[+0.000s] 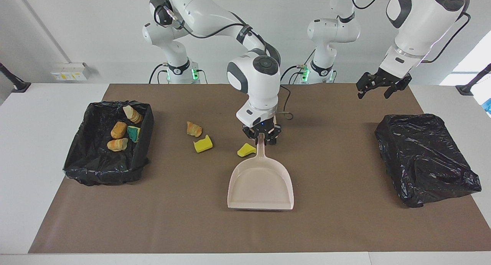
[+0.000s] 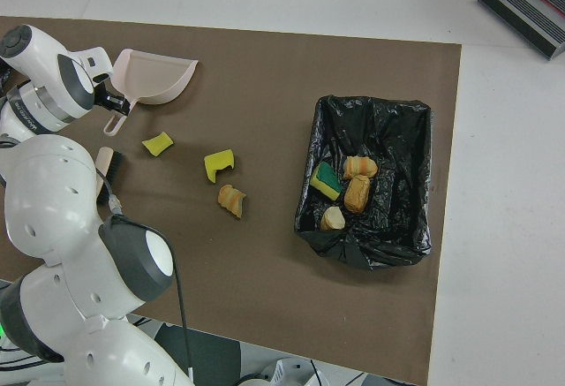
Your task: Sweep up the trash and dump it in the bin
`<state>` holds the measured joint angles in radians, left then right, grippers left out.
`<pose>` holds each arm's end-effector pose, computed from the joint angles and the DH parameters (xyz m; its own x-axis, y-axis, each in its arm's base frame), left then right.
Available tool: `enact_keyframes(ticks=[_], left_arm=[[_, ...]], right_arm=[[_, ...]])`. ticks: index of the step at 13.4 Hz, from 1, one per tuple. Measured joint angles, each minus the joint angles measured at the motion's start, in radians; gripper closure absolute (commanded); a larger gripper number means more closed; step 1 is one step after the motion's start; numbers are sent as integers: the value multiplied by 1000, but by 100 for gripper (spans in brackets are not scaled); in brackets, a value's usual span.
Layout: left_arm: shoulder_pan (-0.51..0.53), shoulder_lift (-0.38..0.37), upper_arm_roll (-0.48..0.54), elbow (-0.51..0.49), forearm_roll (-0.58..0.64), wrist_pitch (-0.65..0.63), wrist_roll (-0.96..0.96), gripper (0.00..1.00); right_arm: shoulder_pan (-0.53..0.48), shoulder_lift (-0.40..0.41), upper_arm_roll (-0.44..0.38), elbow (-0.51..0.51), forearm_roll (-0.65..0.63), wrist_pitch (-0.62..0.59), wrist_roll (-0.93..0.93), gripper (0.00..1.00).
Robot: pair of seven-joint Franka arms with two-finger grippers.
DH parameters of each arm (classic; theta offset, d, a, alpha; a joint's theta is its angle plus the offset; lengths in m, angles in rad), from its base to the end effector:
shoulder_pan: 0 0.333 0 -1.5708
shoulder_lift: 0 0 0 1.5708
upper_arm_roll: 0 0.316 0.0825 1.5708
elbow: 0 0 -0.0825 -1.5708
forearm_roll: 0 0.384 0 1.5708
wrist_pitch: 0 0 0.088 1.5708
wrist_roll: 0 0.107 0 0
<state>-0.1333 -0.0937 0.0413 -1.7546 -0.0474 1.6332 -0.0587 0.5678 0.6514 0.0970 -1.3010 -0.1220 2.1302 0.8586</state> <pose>0.5249 -0.0523 0.5936 0.9991 -0.0307 -0.0308 -0.0291 -0.9984 0.0493 0.6041 0.4443 0.3797 0.9729 -0.1686 0.1582 -0.1541 -0.9830 -0.0998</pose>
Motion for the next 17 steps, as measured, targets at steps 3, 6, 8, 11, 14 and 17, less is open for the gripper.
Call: enact_keyframes(ticks=[3, 6, 8, 11, 14, 17], left_arm=[[0, 2, 0, 8, -17, 6, 0, 0], [-2, 28, -8, 8, -41, 44, 0, 0], [-3, 66, -23, 8, -80, 118, -1, 0], [-9, 149, -54, 48, -96, 195, -1, 0], [-49, 289, -58, 196, -97, 244, -1, 0], [-117, 407, -60, 292, -97, 303, -11, 0]], right_arm=[[-10, -60, 0, -8, 18, -38, 1, 0], [-7, -185, 9, -110, 68, -109, -1, 0], [26, -290, 23, -252, 92, -114, 1, 0], [103, -413, 27, -448, 99, -96, 68, 0], [170, -518, 27, -637, 99, 15, 176, 0], [212, -608, 27, -805, 99, 126, 228, 0]])
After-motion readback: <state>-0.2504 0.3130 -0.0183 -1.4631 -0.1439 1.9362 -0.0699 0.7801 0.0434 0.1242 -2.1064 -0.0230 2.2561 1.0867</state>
